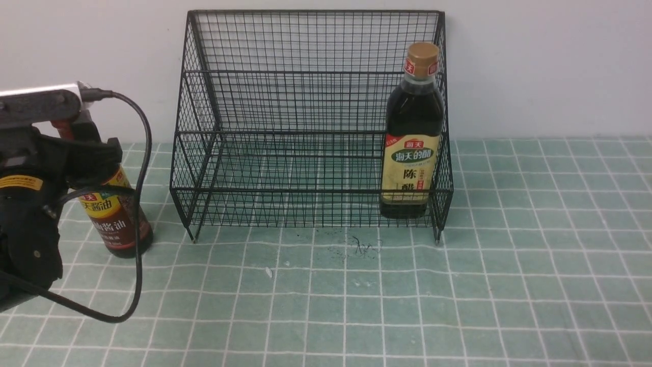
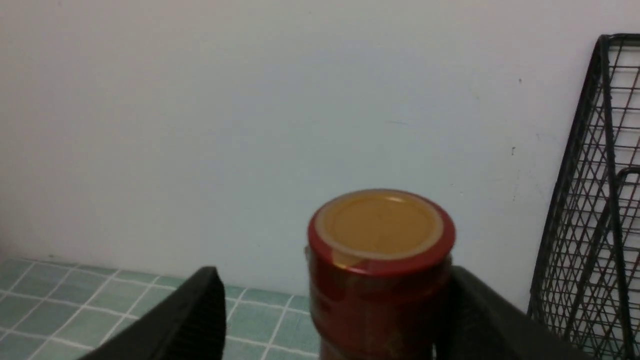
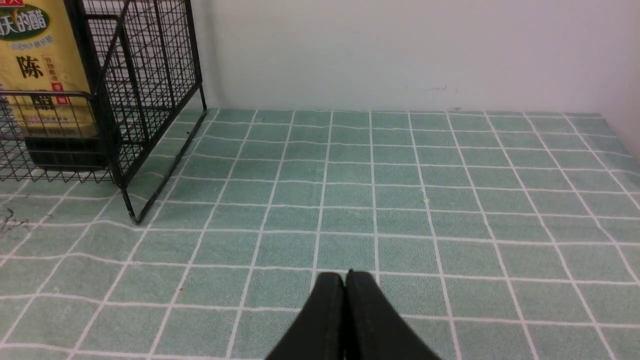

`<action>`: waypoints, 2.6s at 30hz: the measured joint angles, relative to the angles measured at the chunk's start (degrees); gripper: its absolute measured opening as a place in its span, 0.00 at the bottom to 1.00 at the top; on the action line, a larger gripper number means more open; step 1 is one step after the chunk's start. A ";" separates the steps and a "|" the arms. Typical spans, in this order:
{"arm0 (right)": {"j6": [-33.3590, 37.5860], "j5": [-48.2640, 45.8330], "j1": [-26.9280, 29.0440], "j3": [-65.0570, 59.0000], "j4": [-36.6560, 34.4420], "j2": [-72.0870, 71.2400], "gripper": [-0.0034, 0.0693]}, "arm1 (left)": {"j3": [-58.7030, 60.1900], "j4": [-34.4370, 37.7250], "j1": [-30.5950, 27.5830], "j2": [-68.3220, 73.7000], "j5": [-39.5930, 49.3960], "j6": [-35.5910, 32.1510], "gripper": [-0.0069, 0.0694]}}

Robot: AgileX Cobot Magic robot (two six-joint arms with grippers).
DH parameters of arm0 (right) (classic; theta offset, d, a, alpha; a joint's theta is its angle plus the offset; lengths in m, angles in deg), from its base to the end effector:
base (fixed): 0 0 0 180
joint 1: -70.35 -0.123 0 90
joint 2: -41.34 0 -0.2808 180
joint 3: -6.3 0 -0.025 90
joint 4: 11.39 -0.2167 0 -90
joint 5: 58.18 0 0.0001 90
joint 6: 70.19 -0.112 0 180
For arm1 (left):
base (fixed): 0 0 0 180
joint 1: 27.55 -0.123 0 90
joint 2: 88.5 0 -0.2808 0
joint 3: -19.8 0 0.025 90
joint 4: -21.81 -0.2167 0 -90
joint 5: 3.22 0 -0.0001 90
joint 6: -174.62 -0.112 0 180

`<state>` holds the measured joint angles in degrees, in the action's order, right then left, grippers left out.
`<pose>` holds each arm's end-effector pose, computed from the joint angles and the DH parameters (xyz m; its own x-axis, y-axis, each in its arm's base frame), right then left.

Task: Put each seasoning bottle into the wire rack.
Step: Use the left arm to grab the condiment bottle closest to it, then use the left arm to put the condiment bottle back on the shelf

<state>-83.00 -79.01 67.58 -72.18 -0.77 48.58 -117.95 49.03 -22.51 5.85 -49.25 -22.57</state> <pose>0.0433 -0.0053 0.1682 -0.2780 0.0366 -0.9599 0.0286 0.9991 0.0298 0.2960 0.0109 0.2554 -0.0577 -0.0356 -0.9977 -0.2469 0.9688 -0.0203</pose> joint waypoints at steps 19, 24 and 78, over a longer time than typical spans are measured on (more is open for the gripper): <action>0.00 0.00 0.00 0.00 0.00 0.00 0.03 | -0.92 -9.07 -0.05 -6.30 13.67 0.75 0.47; 0.00 0.00 0.00 0.00 0.00 0.00 0.03 | -5.06 -9.12 -0.12 -12.85 24.70 0.88 0.47; 0.00 -0.05 0.00 0.00 0.00 0.00 0.03 | -19.68 -19.12 9.57 -4.16 18.37 14.76 0.46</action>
<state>-83.00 -79.06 67.58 -72.18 -0.77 48.58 -137.63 29.91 -12.95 1.69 -30.88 -7.81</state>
